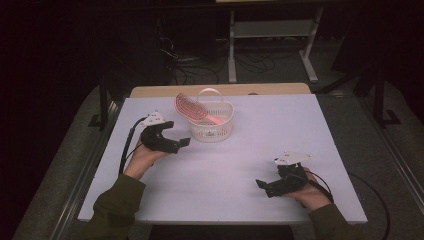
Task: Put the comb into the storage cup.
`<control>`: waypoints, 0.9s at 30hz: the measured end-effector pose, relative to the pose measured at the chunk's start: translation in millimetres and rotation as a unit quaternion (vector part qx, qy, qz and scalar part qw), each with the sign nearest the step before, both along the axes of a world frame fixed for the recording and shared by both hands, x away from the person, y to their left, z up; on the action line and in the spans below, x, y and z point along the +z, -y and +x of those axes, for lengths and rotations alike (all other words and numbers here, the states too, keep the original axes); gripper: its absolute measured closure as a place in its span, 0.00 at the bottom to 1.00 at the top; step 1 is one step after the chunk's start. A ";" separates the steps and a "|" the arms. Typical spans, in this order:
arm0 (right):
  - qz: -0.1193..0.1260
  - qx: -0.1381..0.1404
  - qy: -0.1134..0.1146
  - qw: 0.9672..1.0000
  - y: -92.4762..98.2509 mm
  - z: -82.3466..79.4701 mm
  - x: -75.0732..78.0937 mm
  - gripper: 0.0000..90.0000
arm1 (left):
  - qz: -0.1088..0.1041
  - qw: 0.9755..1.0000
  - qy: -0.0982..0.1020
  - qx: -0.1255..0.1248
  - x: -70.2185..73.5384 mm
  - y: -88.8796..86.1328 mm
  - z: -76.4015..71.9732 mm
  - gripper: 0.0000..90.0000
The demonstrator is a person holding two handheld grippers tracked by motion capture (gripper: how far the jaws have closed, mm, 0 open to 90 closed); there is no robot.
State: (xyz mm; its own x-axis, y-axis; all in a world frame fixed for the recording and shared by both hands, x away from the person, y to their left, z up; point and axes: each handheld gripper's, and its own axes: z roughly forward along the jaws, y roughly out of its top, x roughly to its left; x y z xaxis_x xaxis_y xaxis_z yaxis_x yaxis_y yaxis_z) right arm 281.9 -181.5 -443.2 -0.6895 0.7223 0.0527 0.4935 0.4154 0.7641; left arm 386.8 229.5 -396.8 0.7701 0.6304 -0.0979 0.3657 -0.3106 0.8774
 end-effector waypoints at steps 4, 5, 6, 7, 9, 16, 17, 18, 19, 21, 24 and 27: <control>0.001 0.001 0.002 1.000 0.8 -0.1 0.4 0.00 | 0.006 1.000 0.003 -0.007 -3.0 -0.8 -8.3 0.00; 0.001 0.000 0.002 1.000 0.8 -0.1 0.3 0.00 | 0.010 1.000 0.001 -0.009 -3.6 -1.9 -10.3 0.00; 0.001 0.000 0.001 1.000 0.7 -0.1 0.3 0.00 | 0.012 1.000 0.000 -0.010 -4.0 -3.1 -12.1 0.00; 0.001 0.000 0.002 1.000 0.5 -0.1 0.3 0.00 | 0.011 1.000 -0.001 -0.012 -4.2 -4.5 -14.1 0.00; 0.000 0.001 0.002 1.000 0.1 -0.2 0.2 0.00 | 0.013 1.000 -0.003 -0.015 -4.7 -6.7 -18.1 0.00; -0.001 0.003 0.003 1.000 -0.1 0.3 0.3 0.00 | 0.025 0.999 -0.010 -0.022 -7.8 -12.4 -31.5 0.00; -0.001 0.003 0.004 1.000 -0.1 0.3 0.3 0.00 | 0.026 0.999 -0.012 -0.024 -8.3 -13.2 -33.2 0.00; -0.001 0.004 0.004 1.000 -0.2 0.3 0.3 0.00 | 0.028 0.999 -0.013 -0.025 -8.9 -13.9 -35.2 0.00; -0.002 0.004 0.002 1.000 -0.3 0.1 0.3 0.00 | 0.030 0.999 -0.014 -0.026 -9.4 -14.6 -37.0 0.00; -0.003 0.004 0.001 1.000 -0.5 0.2 0.0 0.00 | 0.034 0.999 -0.017 -0.029 -10.1 -15.9 -40.2 0.00; -0.002 0.003 0.002 1.000 -0.6 0.3 0.2 0.00 | 0.035 0.998 -0.027 -0.034 -12.6 -18.7 -45.2 0.00; -0.001 0.002 0.002 1.000 -0.4 0.3 0.3 0.00 | 0.040 0.998 -0.031 -0.038 -16.1 -20.6 -51.9 0.00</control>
State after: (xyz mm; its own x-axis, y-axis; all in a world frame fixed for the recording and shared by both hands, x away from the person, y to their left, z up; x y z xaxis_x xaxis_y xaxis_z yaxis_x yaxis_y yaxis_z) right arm 282.2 -181.1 -442.9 -0.6930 0.7193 0.0483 0.4891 0.4198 0.7646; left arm 334.9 250.1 -412.9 0.8099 0.5782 -0.0986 0.3918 -0.4081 0.8246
